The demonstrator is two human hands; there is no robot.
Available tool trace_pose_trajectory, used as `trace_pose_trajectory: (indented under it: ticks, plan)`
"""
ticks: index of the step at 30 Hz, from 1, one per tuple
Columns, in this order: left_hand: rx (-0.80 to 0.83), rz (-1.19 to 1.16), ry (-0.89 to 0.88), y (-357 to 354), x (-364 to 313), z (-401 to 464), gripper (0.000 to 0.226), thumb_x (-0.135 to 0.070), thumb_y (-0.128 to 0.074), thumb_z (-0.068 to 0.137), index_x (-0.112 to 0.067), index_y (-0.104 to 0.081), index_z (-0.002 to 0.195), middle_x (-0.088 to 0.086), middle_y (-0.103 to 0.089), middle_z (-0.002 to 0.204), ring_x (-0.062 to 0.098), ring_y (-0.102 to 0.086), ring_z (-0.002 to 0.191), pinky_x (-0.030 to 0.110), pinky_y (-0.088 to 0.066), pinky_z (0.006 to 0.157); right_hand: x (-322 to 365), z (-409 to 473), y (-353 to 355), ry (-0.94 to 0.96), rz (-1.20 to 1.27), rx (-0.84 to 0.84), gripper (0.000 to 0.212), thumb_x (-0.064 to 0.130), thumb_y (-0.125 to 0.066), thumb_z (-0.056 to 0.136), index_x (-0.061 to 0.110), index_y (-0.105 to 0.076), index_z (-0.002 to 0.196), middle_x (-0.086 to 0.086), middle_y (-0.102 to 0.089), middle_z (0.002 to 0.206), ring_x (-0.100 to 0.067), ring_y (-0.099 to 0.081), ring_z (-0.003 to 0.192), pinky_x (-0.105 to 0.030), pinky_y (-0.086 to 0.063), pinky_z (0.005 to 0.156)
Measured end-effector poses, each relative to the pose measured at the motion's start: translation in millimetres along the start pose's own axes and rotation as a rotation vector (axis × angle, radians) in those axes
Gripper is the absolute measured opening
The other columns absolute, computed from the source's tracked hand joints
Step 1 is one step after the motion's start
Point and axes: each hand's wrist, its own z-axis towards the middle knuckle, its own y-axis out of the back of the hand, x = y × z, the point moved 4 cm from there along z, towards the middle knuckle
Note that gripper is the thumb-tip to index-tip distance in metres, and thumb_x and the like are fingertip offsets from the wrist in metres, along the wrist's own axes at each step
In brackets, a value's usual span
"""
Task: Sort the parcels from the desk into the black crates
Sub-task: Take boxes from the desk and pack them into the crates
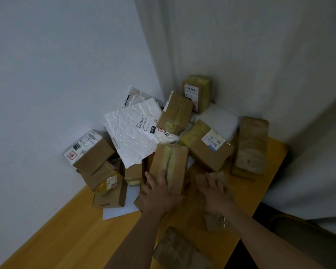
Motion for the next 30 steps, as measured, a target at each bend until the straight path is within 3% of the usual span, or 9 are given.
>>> trace_pose_trajectory:
  ticks: [4,8,11,14,17,19,22,26,30]
  plan:
    - [0.051,-0.151,0.058,17,0,-4,0.113,-0.064,-0.07,0.071,-0.038,0.002,0.153,0.016,0.015,0.161,0.048,-0.006,0.144,0.061,-0.018,0.113,4,-2,9,-0.037,0.089,0.012,0.07,0.039,-0.054,0.095,0.039,-0.017,0.154,-0.003,0.017,0.164,-0.036,0.014,0.149,-0.058,-0.009,0.118]
    - [0.106,-0.382,0.039,55,8,-13,0.11,-0.07,-0.066,0.065,-0.032,-0.014,0.155,0.013,-0.012,0.159,0.041,-0.023,0.142,0.053,-0.032,0.111,22,-10,38,-0.011,0.118,-0.083,0.039,0.04,-0.05,0.096,0.036,-0.043,0.134,-0.007,-0.005,0.164,-0.033,0.001,0.15,-0.053,-0.017,0.118]
    - [0.123,-0.676,0.008,91,15,-29,0.098,-0.068,-0.068,0.071,-0.024,-0.033,0.151,0.004,-0.04,0.148,0.027,-0.045,0.131,0.032,-0.042,0.098,42,-26,62,0.004,0.169,-0.119,0.05,0.049,-0.04,0.099,0.031,-0.035,0.146,-0.01,-0.02,0.16,-0.035,-0.015,0.147,-0.051,-0.022,0.117]
    - [0.23,-1.015,-0.002,130,22,-48,0.069,-0.065,-0.066,0.077,-0.021,-0.06,0.129,0.004,-0.069,0.117,0.026,-0.064,0.109,0.041,-0.052,0.097,68,-38,76,-0.005,0.319,-0.127,0.062,0.058,-0.04,0.096,0.028,-0.033,0.15,-0.012,-0.029,0.157,-0.035,-0.031,0.141,-0.051,-0.029,0.116]
    - [0.248,-1.332,-0.03,170,36,-70,0.043,-0.053,-0.059,0.088,-0.019,-0.065,0.114,0.013,-0.069,0.107,0.034,-0.065,0.104,0.051,-0.053,0.093,112,-59,94,0.046,0.767,-0.089,0.083,0.076,-0.043,0.086,0.022,-0.037,0.149,-0.014,-0.041,0.148,-0.027,-0.046,0.128,-0.043,-0.036,0.11]
    - [0.238,-1.467,-0.075,188,47,-76,0.048,-0.055,-0.056,0.088,-0.02,-0.062,0.12,0.017,-0.066,0.117,0.04,-0.062,0.11,0.057,-0.05,0.094,146,-80,104,0.116,1.156,0.038,0.054,0.059,-0.038,0.099,0.027,-0.043,0.142,-0.008,-0.056,0.129,-0.023,-0.055,0.11,-0.04,-0.042,0.101]
    - [0.274,-1.61,-0.15,205,63,-85,0.055,-0.058,-0.051,0.087,-0.021,-0.061,0.126,0.019,-0.064,0.126,0.045,-0.058,0.116,0.065,-0.043,0.098,184,-91,120,0.186,1.499,0.127,0.041,0.048,-0.028,0.105,0.026,-0.048,0.133,0.001,-0.056,0.127,-0.026,-0.056,0.118,-0.031,-0.054,0.09]
    - [0.262,-1.7,-0.266,220,90,-97,0.047,-0.046,-0.045,0.097,-0.02,-0.056,0.134,0.017,-0.062,0.131,0.041,-0.059,0.119,0.058,-0.047,0.099,216,-96,131,0.287,1.776,0.24,0.07,0.076,-0.038,0.088,0.023,-0.057,0.129,-0.016,-0.061,0.132,-0.04,-0.056,0.122,-0.061,-0.042,0.105]
    - [0.088,-1.721,-0.333,238,123,-108,0.037,-0.009,-0.048,0.102,-0.023,-0.056,0.134,0.014,-0.07,0.116,0.03,-0.07,0.102,0.055,-0.05,0.099,228,-103,141,0.375,1.768,0.196,0.053,0.055,-0.059,0.089,0.022,-0.058,0.131,-0.017,-0.065,0.127,-0.042,-0.056,0.12,-0.065,-0.042,0.101]
